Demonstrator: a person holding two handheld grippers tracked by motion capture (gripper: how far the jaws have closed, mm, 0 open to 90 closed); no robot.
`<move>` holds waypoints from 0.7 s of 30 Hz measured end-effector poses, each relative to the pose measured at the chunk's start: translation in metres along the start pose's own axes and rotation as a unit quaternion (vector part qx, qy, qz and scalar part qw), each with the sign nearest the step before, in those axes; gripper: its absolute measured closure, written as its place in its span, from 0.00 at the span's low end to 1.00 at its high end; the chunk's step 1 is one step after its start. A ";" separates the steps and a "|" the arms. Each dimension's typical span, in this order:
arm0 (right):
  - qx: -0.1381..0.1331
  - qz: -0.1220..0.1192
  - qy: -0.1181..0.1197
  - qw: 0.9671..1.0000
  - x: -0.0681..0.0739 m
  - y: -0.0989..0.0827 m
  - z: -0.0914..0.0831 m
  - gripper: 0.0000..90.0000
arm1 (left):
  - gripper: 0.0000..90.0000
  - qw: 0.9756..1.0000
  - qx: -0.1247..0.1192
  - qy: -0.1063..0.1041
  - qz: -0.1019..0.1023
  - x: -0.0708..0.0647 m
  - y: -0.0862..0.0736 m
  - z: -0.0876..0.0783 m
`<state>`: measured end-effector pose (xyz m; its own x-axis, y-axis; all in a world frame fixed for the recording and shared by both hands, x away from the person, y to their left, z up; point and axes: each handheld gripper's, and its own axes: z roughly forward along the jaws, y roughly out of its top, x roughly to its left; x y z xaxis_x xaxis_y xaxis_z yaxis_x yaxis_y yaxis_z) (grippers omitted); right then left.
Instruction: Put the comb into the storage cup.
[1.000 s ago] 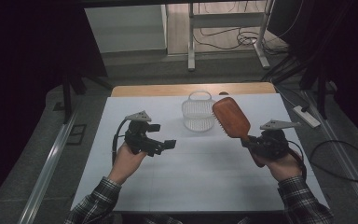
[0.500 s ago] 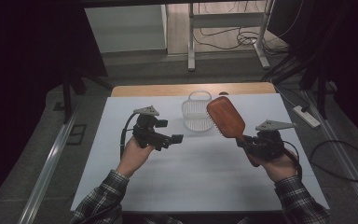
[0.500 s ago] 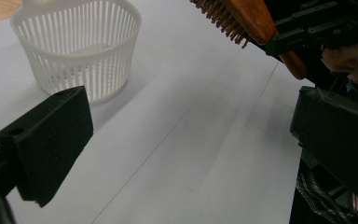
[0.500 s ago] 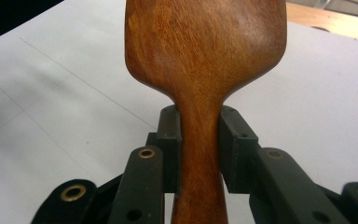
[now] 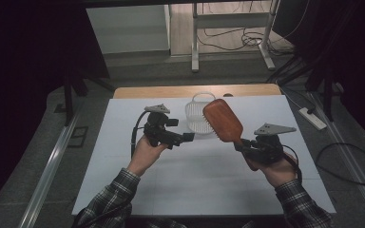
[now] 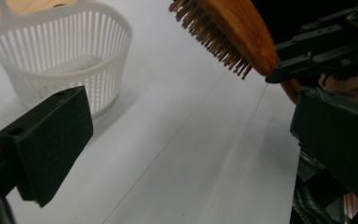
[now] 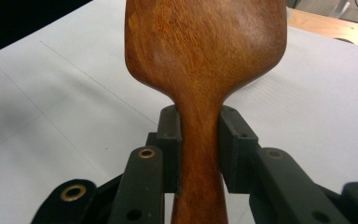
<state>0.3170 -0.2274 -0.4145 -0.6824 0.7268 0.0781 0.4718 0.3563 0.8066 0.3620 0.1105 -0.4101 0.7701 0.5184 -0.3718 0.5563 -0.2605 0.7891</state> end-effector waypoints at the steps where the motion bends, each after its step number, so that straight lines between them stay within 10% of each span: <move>1: -0.001 0.000 0.002 1.000 0.002 0.000 0.001 0.80 | 0.00 1.000 0.000 -0.003 0.001 0.000 0.000 0.001; 21: -0.004 -0.016 0.047 0.999 0.030 0.000 0.018 0.80 | 0.00 0.999 0.001 -0.042 -0.025 0.000 -0.004 0.018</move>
<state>0.3070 -0.1950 -0.4226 -0.7470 0.6562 0.1065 0.4442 0.3734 0.8144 0.3657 0.0971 -0.4220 0.7647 0.4606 -0.4506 0.5956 -0.2383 0.7672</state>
